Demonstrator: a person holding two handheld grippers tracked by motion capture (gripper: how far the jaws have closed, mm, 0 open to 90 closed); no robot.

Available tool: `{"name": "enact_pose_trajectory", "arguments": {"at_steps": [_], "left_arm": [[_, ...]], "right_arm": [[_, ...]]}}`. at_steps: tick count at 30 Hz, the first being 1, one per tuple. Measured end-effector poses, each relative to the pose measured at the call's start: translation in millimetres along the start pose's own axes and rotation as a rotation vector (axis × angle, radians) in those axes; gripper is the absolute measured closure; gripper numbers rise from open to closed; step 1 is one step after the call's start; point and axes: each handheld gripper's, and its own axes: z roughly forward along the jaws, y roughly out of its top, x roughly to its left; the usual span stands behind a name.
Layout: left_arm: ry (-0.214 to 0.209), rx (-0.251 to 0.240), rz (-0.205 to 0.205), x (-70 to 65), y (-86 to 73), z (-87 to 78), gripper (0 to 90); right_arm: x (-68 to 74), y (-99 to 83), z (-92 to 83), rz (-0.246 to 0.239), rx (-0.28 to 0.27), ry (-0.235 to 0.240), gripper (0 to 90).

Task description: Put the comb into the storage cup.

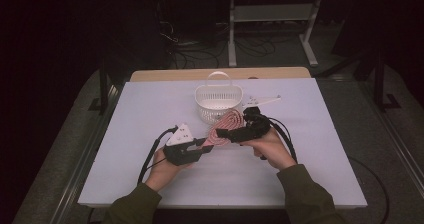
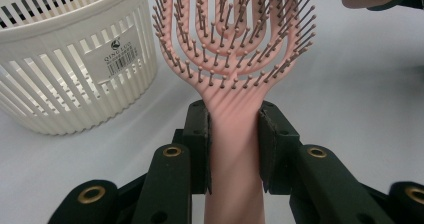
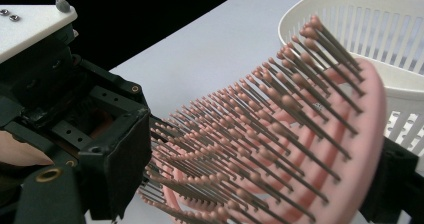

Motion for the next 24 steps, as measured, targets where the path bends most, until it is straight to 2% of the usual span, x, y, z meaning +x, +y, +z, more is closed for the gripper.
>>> {"name": "enact_pose_trajectory", "arguments": {"at_steps": [14, 24], "left_arm": [[0.007, 0.001, 0.004, -0.2, -0.7, 0.7, 70.2], [0.020, -0.002, 0.017, -1.4, -1.1, 1.4, 70.2]], "right_arm": [[-4.8, -0.6, -1.2, 0.044, -0.012, 0.006, 30.1], [-8.7, -0.9, -0.8, 0.088, -0.009, 0.054, 42.8]]}}
